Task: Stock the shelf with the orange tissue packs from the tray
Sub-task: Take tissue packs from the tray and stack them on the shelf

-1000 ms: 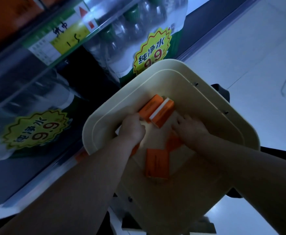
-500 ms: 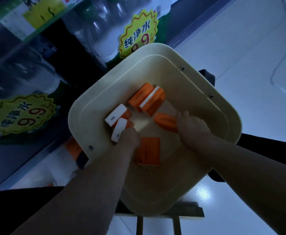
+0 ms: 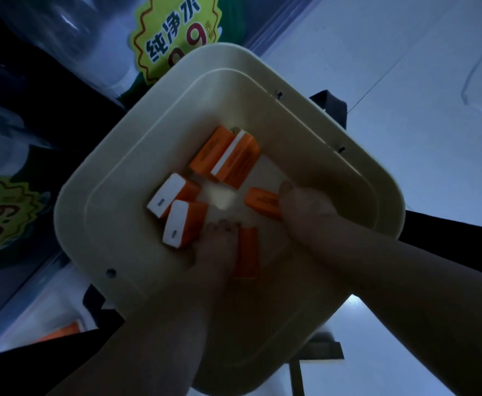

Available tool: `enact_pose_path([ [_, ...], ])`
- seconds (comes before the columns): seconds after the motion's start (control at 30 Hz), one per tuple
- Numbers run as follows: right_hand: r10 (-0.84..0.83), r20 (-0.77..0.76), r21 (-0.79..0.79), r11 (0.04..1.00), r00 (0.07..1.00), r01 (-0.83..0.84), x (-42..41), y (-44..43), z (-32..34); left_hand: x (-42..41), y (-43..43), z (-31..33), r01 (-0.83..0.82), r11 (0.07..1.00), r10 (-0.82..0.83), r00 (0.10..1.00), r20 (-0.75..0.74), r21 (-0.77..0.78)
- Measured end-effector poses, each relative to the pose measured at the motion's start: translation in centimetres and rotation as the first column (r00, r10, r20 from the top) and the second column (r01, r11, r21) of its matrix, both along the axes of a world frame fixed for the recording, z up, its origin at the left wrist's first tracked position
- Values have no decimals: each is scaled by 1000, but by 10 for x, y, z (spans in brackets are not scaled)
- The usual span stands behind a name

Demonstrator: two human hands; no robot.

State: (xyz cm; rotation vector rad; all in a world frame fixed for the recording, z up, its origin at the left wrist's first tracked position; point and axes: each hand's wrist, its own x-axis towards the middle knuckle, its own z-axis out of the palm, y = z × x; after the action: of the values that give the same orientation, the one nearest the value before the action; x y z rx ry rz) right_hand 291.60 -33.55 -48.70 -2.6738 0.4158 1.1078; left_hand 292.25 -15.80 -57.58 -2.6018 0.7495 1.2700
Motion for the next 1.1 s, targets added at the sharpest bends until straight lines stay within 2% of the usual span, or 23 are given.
enact_pose_path([
  [0.07,9,0,0,1000,1000,-9,1,2,1,3,-8,9,82,997,-82,997,12,9],
  [0.13,16,13,19,1000,1000,-16,0,1,3,9,-15,14,22,999,-22,1000,-8,-46],
  [0.17,4,16,43,999,1000,-4,0,2,5,13,-18,17,-33,999,30,997,-64,-41],
  [0.23,8,13,45,999,1000,-8,-2,3,11,16,-15,26,-26,997,17,992,-129,-69],
  [0.3,15,24,25,1000,1000,-15,-1,6,18,19,-8,41,-34,990,16,991,-131,-136],
  [0.37,19,39,16,1000,999,-19,-3,8,26,22,0,57,-129,981,109,985,-134,-148],
  [0.47,20,117,12,1000,993,-22,-9,13,39,27,9,88,-303,915,279,952,-123,-266],
  [0.57,-1,201,18,1000,980,-3,-19,18,58,24,14,130,-475,785,429,880,-205,-397],
  [0.6,-10,234,15,1000,972,7,-22,20,66,22,18,140,-489,750,460,869,-181,-445],
  [0.67,16,290,-29,1000,957,-8,-27,25,82,18,27,154,-499,666,536,837,-109,-555],
  [0.73,25,315,-62,998,949,-6,-30,30,101,14,38,173,-490,621,572,817,-73,-611],
  [0.93,5,482,-85,995,876,41,-40,49,152,4,69,225,-410,683,552,832,59,-604],
  [1.0,46,585,-141,989,810,46,-49,54,165,-1,82,245,-347,690,544,827,140,-635],
  [1.1,43,715,-117,991,698,59,-62,66,189,-12,106,284,-293,644,564,806,180,-706],
])
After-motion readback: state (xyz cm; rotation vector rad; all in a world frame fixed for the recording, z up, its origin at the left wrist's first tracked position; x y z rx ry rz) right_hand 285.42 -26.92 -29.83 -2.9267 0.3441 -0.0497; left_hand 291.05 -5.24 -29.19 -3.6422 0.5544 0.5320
